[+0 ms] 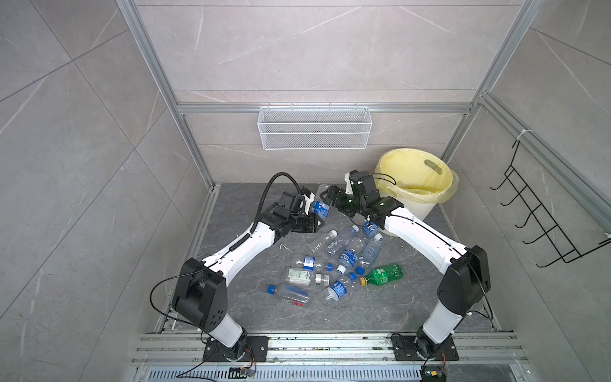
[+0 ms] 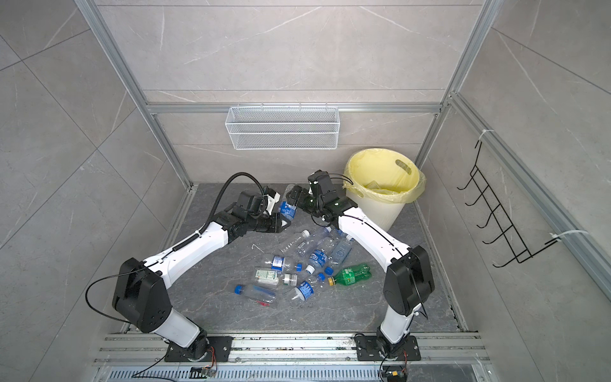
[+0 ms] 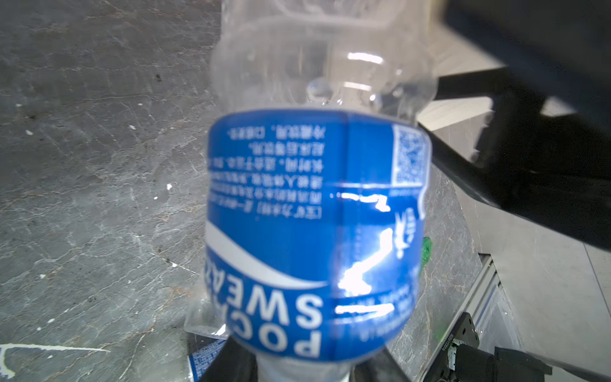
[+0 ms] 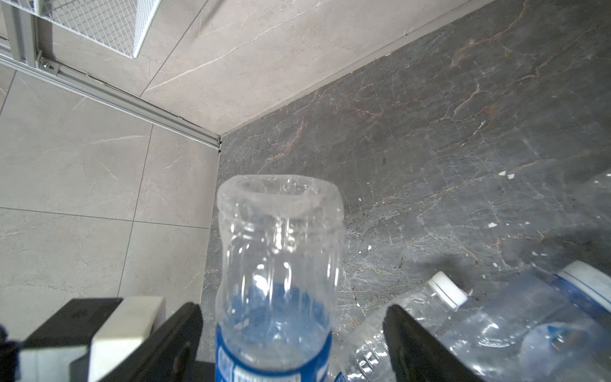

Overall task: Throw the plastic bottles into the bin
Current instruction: 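Grasp the blue-labelled water bottle with the left gripper and lift it, then raise the blue-labelled bottle toward the right gripper while the right gripper grasps its base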

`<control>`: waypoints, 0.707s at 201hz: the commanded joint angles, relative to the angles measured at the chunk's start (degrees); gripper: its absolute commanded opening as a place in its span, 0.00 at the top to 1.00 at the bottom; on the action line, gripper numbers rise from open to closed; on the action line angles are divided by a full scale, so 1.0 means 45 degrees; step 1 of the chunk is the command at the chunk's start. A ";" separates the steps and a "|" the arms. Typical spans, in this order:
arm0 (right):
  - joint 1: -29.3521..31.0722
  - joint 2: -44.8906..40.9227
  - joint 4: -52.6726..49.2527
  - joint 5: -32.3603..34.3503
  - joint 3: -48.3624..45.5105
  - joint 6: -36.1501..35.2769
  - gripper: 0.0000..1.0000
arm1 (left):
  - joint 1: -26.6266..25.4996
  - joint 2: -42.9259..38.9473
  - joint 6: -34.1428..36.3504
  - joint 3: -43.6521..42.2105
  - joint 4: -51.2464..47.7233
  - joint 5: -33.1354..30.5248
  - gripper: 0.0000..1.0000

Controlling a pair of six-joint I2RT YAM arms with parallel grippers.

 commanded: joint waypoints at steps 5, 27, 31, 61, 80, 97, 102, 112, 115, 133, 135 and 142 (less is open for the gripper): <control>0.0054 0.0361 0.0391 -0.0182 0.0563 0.0165 0.15 | -0.0134 -0.0645 0.0422 -0.0027 0.0384 -0.0006 0.82; 0.0070 0.0596 0.0333 -0.0329 0.0887 0.0107 0.17 | -0.0160 -0.0640 0.0379 -0.0047 0.0439 0.0107 0.82; 0.0067 0.0625 0.0342 -0.0315 0.0918 0.0107 0.18 | -0.0160 -0.0627 0.0376 -0.0038 0.0448 0.0136 0.82; 0.0056 0.0865 0.0333 -0.0396 0.1283 0.0116 0.25 | -0.0162 -0.0634 0.0341 -0.0014 0.0439 0.0248 0.82; 0.0062 0.0989 0.0342 -0.0448 0.1410 0.0145 0.29 | -0.0162 -0.0705 0.0321 -0.0048 0.0515 0.0249 0.82; 0.0050 0.1115 0.0261 -0.0342 0.1447 0.0109 0.31 | -0.0163 -0.0756 0.0336 -0.0116 0.0584 0.0266 0.82; 0.0049 0.1157 0.0193 -0.0284 0.1491 0.0070 0.31 | -0.0153 -0.0798 0.0316 -0.0126 0.0600 0.0268 0.82; 0.0049 0.1257 0.0083 -0.0194 0.1552 0.0028 0.32 | -0.0163 -0.0827 0.0331 -0.0146 0.0643 0.0291 0.82; 0.0027 0.1276 0.0065 -0.0193 0.1546 0.0028 0.32 | -0.0153 -0.0842 0.0305 -0.0155 0.0661 0.0286 0.82; 0.0005 0.1363 0.0059 -0.0200 0.1546 0.0028 0.33 | -0.0163 -0.0892 0.0303 -0.0180 0.0700 0.0305 0.82; 0.0009 0.1365 0.0059 -0.0194 0.1547 0.0028 0.34 | -0.0153 -0.0897 0.0307 -0.0183 0.0712 0.0307 0.82; -0.0009 0.1352 0.0059 -0.0193 0.1537 0.0028 0.36 | -0.0160 -0.0900 0.0298 -0.0185 0.0722 0.0307 0.82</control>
